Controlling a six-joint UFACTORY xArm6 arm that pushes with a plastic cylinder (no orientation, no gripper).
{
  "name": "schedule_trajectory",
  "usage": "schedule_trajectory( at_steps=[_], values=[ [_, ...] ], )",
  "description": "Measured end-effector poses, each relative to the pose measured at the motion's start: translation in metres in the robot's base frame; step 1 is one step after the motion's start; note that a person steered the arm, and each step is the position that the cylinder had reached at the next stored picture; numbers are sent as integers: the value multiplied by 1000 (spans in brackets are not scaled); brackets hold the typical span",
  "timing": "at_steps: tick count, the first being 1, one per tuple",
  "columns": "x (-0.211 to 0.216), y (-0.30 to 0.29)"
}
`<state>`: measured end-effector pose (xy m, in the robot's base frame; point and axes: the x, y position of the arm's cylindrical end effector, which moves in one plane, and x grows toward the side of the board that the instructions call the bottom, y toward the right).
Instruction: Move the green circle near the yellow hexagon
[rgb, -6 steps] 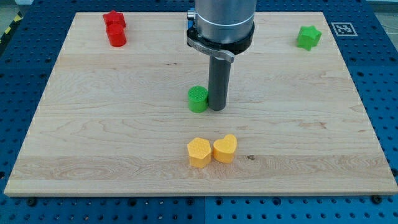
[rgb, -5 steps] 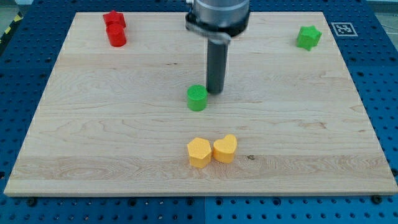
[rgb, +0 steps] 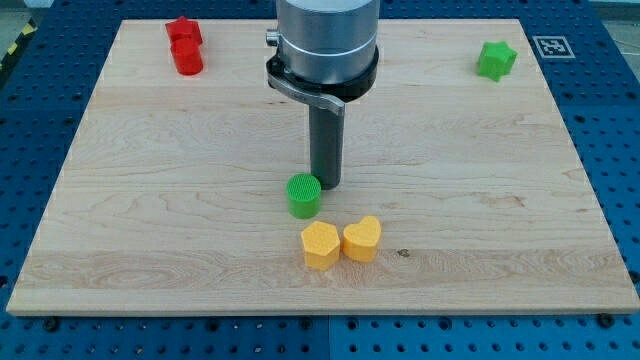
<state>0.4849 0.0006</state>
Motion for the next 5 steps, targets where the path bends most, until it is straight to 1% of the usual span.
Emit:
schedule_trajectory(
  at_steps=[1, 2, 3, 4, 5],
  values=[
    [1, -1],
    [-26, -33],
    [-8, -48],
    [7, -42],
    [12, -42]
  ],
)
